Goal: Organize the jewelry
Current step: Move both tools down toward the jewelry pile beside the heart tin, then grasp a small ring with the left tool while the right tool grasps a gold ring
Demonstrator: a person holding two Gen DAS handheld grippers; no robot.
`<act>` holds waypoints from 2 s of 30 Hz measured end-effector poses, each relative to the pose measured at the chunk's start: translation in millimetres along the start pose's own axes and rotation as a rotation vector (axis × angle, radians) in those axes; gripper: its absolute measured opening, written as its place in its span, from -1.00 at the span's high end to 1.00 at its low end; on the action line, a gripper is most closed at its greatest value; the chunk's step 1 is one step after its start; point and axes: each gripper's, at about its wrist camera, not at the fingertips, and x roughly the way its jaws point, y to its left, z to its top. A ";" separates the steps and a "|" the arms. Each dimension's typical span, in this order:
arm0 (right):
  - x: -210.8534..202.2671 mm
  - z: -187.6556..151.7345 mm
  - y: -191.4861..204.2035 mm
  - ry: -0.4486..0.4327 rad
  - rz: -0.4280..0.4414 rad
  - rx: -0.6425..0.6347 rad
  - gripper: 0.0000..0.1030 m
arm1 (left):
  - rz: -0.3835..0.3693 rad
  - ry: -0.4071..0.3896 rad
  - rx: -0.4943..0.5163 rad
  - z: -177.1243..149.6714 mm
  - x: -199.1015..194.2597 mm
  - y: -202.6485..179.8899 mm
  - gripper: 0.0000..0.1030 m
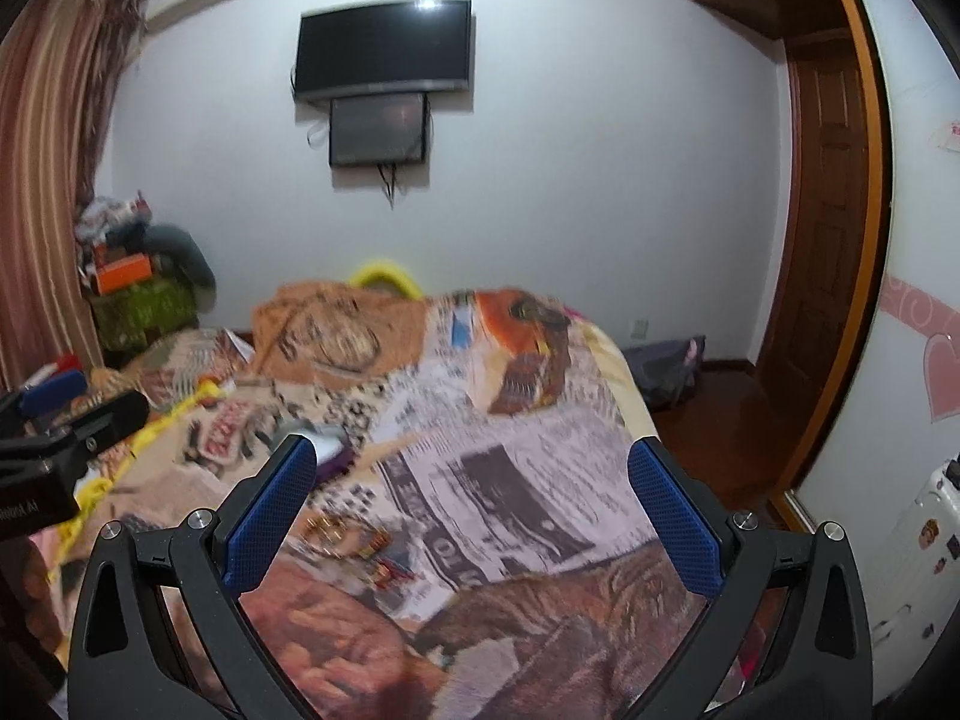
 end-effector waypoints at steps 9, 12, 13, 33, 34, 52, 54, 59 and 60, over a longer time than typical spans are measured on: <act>41.7 -24.4 -14.6 0.198 0.036 -0.012 -1.00 | 0.022 0.220 0.053 -38.9 61.8 -3.0 -1.00; 51.6 -32.7 -18.7 0.246 0.059 -0.007 -0.93 | 0.002 0.281 0.056 -46.7 75.1 -4.3 -1.00; 55.5 -34.8 -19.6 0.261 0.069 -0.006 -0.87 | -0.001 0.292 0.055 -48.8 78.2 -4.1 -1.00; 92.9 -49.9 -1.1 0.386 0.247 -0.062 0.22 | -0.175 0.437 0.100 -67.7 122.4 -32.4 0.27; 93.7 -49.7 0.3 0.388 0.253 -0.061 0.25 | -0.175 0.435 0.101 -67.7 123.1 -32.8 0.33; 97.6 -49.9 5.4 0.419 0.302 -0.035 0.29 | -0.227 0.420 0.076 -65.4 119.6 -28.0 0.85; 96.4 -48.8 8.2 0.418 0.307 -0.047 0.29 | -0.225 0.413 0.067 -64.9 115.3 -25.0 0.85; 96.5 -45.6 17.3 0.418 0.327 -0.072 0.29 | -0.209 0.392 0.042 -62.4 106.0 -12.3 0.86; 97.8 -44.9 19.1 0.420 0.327 -0.074 0.29 | -0.204 0.391 0.038 -62.2 105.2 -10.4 0.86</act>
